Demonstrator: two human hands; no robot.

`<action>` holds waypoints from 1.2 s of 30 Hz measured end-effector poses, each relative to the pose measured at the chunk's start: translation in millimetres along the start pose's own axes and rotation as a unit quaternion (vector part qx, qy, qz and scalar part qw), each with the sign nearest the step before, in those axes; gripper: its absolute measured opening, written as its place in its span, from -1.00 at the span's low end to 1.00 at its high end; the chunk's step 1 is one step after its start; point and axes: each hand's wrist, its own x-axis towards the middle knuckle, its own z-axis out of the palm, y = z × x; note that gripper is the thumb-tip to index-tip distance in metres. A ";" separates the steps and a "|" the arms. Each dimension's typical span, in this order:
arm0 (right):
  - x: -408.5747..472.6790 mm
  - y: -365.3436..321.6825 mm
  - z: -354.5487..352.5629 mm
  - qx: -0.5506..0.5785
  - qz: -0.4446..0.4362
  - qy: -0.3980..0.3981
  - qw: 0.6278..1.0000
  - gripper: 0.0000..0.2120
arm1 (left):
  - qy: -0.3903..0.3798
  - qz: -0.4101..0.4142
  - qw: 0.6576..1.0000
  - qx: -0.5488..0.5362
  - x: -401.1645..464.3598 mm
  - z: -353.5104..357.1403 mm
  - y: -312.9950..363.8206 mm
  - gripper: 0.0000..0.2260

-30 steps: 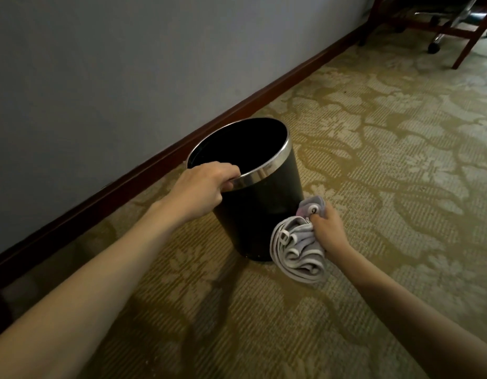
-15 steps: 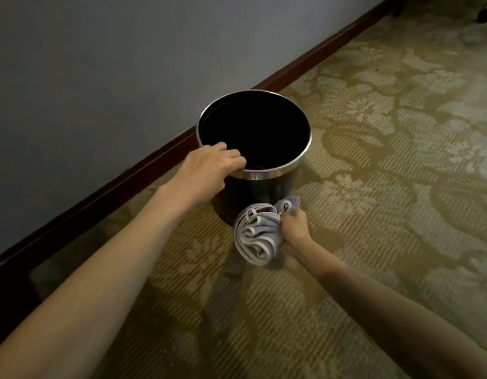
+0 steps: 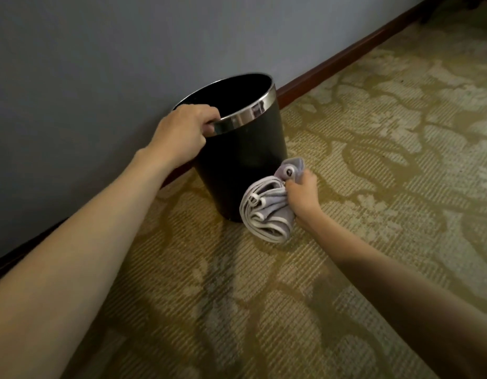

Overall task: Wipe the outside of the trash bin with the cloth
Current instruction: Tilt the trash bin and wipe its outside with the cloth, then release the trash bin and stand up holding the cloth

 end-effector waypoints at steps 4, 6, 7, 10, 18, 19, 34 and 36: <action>0.5 -12.9 2.1 -0.043 -0.072 0.005 0.996 -0.72 | -0.005 -0.026 0.999 -0.023 -1.1 -4.9 -13.7 -0.75; 5.9 -26.3 1.4 -0.059 -0.133 0.015 0.989 -0.59 | -0.004 -0.036 0.999 -0.035 -2.4 -6.0 -18.9 -0.75; 7.6 -31.3 0.6 -0.065 -0.165 0.015 0.984 -0.56 | -0.005 -0.038 0.998 -0.041 -3.0 -6.5 -20.1 -0.74; 3.5 -23.2 -1.5 -0.070 -0.202 0.015 0.977 -0.56 | -0.014 -0.019 0.999 -0.048 -6.0 -6.6 -20.6 -0.70; -14.1 31.6 -13.7 -0.060 0.045 -0.008 0.997 -0.77 | 0.018 0.085 0.996 0.000 -33.1 26.2 24.1 -0.76; -17.9 30.1 -15.5 -0.019 0.065 -0.013 0.998 -0.79 | 0.022 0.094 0.995 0.014 -38.8 31.0 27.4 -0.76; -69.6 -13.0 -88.9 0.229 0.016 -0.087 0.969 -0.55 | -0.013 0.026 0.996 0.083 -81.5 33.9 57.9 -0.55; -73.3 -34.4 -97.4 0.260 0.015 -0.092 0.961 -0.54 | -0.020 -0.024 0.999 0.019 -80.0 14.9 61.2 -0.60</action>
